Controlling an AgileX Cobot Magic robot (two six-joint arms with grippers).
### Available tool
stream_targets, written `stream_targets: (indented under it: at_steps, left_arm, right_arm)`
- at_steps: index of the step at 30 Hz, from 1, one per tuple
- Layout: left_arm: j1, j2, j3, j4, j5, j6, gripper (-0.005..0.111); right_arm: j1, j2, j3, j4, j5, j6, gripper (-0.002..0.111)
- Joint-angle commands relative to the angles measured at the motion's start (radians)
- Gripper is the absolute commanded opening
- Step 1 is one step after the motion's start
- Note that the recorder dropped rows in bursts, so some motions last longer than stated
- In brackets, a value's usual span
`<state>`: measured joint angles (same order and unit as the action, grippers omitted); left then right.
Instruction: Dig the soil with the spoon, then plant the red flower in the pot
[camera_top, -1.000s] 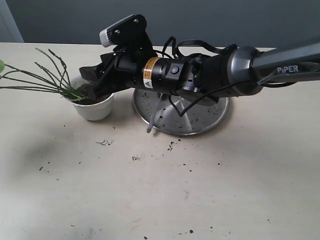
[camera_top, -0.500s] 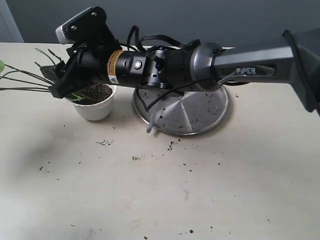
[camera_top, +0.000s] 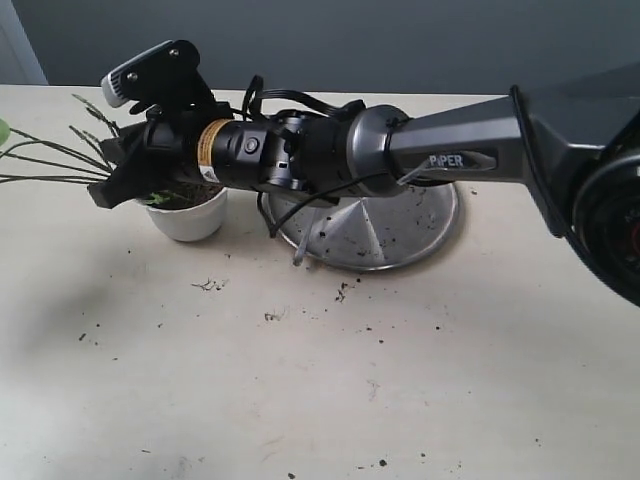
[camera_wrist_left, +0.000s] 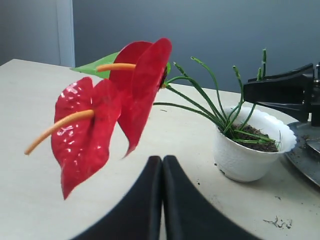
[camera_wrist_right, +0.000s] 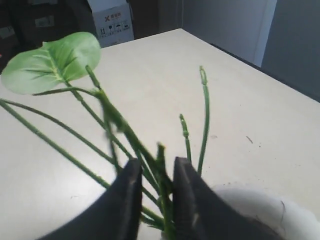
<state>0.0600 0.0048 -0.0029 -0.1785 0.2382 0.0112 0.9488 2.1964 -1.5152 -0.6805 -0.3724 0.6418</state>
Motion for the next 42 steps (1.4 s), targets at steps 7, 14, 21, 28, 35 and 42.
stream_targets:
  at_steps: [7,14,21,28,35,42]
  left_arm:
    - [-0.002,-0.005,0.003,0.002,0.001,-0.001,0.0]
    - [-0.002,-0.005,0.003,0.002,0.001,-0.001,0.0]
    - [-0.002,-0.005,0.003,0.002,0.001,-0.001,0.0]
    - [-0.002,-0.005,0.003,0.002,0.001,-0.001,0.0]
    - [-0.002,-0.005,0.003,0.002,0.001,-0.001,0.0]
    - [-0.002,-0.005,0.003,0.002,0.001,-0.001,0.0]
  right_arm:
    - [-0.051,-0.001,-0.007,0.175,0.112,-0.066,-0.001]
    - [-0.052,-0.001,-0.007,0.175,0.26,-0.071,-0.001]
    - [-0.064,-0.001,-0.005,0.17,0.372,-0.076,-0.001]
    - [-0.081,-0.001,-0.005,0.175,0.404,-0.076,-0.001]
    - [-0.081,-0.001,-0.005,0.175,0.501,-0.076,-0.001]
    - [-0.081,-0.005,0.092,0.173,0.469,-0.076,-0.001]
